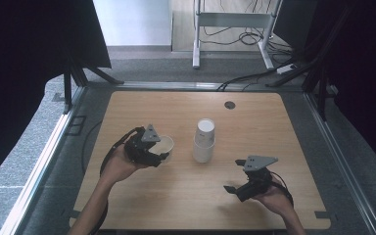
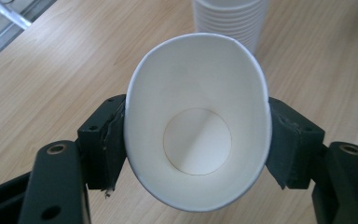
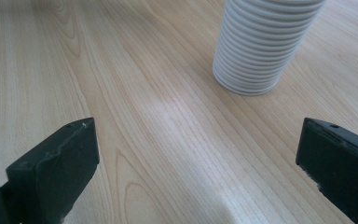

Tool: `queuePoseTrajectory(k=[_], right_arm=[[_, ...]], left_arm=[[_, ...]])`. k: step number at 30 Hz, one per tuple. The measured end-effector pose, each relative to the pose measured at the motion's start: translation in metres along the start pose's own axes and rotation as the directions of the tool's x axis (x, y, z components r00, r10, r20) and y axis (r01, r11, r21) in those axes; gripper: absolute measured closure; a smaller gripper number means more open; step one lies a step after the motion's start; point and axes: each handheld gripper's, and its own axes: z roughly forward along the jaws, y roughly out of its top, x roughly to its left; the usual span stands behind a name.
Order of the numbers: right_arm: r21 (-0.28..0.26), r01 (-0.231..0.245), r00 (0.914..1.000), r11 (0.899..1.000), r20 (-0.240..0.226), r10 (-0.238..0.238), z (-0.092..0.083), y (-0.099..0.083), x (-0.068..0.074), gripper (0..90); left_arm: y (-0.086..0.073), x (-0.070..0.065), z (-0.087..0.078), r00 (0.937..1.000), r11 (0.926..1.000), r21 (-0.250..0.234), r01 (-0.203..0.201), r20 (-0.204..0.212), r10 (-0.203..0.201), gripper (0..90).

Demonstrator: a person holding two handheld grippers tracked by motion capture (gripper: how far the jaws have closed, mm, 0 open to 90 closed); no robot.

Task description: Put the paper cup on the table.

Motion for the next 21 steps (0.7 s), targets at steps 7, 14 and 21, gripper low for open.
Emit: queuePoseTrajectory(k=[7, 14, 21], right_arm=[[0.003, -0.022, 0.9997, 1.000, 0.011, 0.022, -0.001, -0.007, -0.004, 0.0], [0.010, -0.040, 0.9988, 0.999, 0.028, 0.039, -0.001, -0.014, -0.008, 0.0], [0.020, -0.061, 0.9968, 0.998, 0.053, 0.060, -0.001, -0.021, -0.013, 0.0]], left_arm=[[-0.006, 0.012, 0.008, 0.9985, 0.9986, 0.027, 0.045, -0.033, -0.044, 29.2], [-0.011, 0.022, 0.019, 0.9944, 0.9948, 0.050, 0.088, -0.063, -0.085, 29.0], [-0.016, 0.028, 0.030, 0.9874, 0.9900, 0.047, 0.133, -0.092, -0.128, 28.4]])
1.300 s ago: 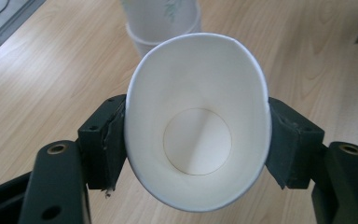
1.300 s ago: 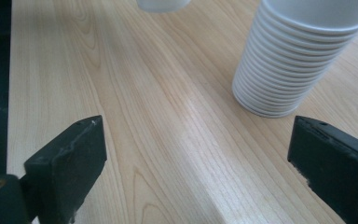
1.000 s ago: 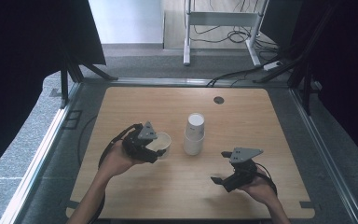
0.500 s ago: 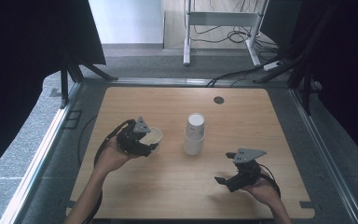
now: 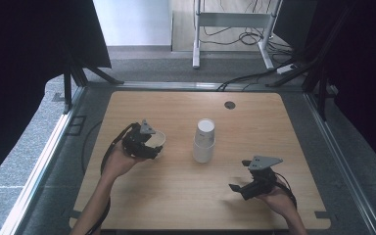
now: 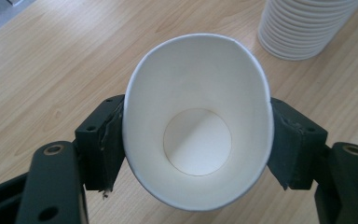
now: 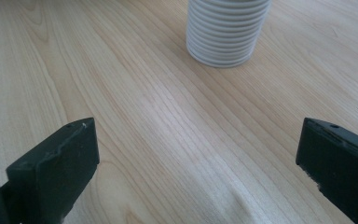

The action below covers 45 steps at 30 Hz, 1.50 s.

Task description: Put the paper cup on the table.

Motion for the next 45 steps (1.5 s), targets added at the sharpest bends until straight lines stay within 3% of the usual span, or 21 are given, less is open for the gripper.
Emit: queuePoseTrajectory(k=[15, 34, 41, 45], right_arm=[[0.025, -0.017, 0.9996, 1.000, 0.022, 0.016, 0.004, -0.006, -0.005, 0.0], [0.041, -0.017, 0.9998, 0.999, 0.008, 0.017, 0.007, -0.007, -0.005, 0.0], [0.046, -0.015, 0.9999, 0.999, 0.004, 0.015, 0.007, -0.007, -0.005, 0.0], [0.048, -0.014, 0.9999, 0.999, 0.002, 0.014, 0.007, -0.007, -0.005, 0.0]], left_arm=[[-0.006, 0.007, 0.022, 0.9976, 0.9982, -0.002, 0.059, -0.036, -0.059, 27.8], [-0.010, 0.009, 0.038, 0.9952, 0.9960, 0.010, 0.089, -0.041, -0.089, 26.7], [-0.008, 0.010, 0.038, 0.9921, 0.9923, -0.002, 0.124, -0.020, -0.124, 14.3], [-0.008, 0.011, 0.034, 0.9903, 0.9900, -0.024, 0.139, 0.001, -0.139, 12.5]])
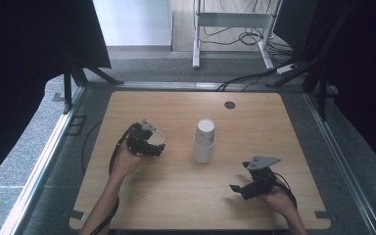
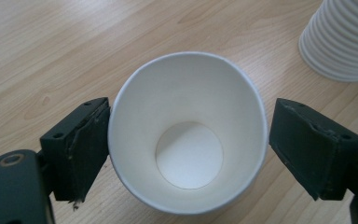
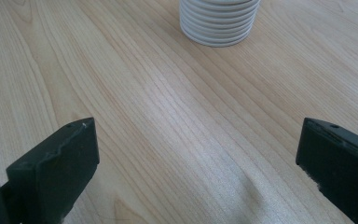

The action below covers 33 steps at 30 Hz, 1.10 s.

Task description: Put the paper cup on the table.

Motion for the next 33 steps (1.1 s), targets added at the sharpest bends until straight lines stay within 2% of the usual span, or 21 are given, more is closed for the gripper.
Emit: queuePoseTrajectory(k=[7, 23, 33], right_arm=[[0.001, 0.001, 1.0000, 1.000, 0.001, -0.001, 0.000, 0.000, 0.000, 0.0], [-0.006, 0.001, 1.0000, 1.000, 0.006, -0.001, -0.004, 0.002, 0.000, 0.0], [-0.013, 0.000, 0.9999, 1.000, 0.014, 0.001, -0.008, 0.003, 0.000, 0.0]], left_arm=[[0.000, 0.001, -0.011, 0.9993, 0.9978, -0.062, 0.024, 0.029, -0.023, 10.1], [-0.008, -0.006, -0.037, 1.0000, 0.9902, -0.140, 0.008, 0.002, -0.008, 4.1], [-0.015, -0.019, -0.054, 0.9997, 0.9812, -0.193, -0.004, 0.024, 0.009, 0.5]])
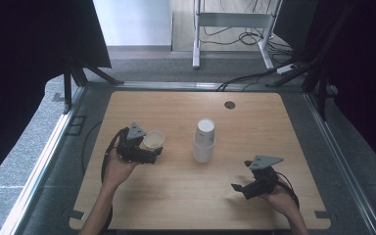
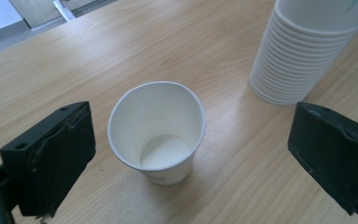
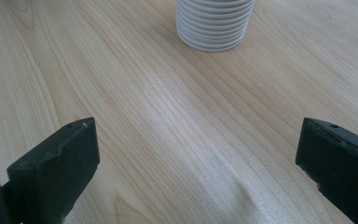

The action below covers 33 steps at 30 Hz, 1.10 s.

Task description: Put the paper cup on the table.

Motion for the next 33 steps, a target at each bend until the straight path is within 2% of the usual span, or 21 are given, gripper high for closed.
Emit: queuePoseTrajectory(k=[12, 21, 33], right_arm=[[-0.004, 0.000, 1.0000, 1.000, 0.007, 0.000, -0.004, 0.000, -0.001, 0.0], [-0.005, 0.000, 1.0000, 1.000, 0.009, 0.000, -0.005, 0.000, -0.002, 0.0], [0.003, -0.003, 0.9999, 1.000, 0.010, 0.003, -0.003, -0.002, -0.002, 0.0]], left_arm=[[-0.010, -0.019, -0.019, 0.9991, 0.9985, -0.037, -0.040, 0.010, 0.041, 0.0], [-0.025, -0.027, -0.029, 0.9991, 0.9971, -0.065, -0.039, 0.012, 0.040, 0.0], [-0.055, -0.033, -0.026, 0.9994, 0.9971, -0.070, -0.028, 0.017, 0.029, 0.0]])
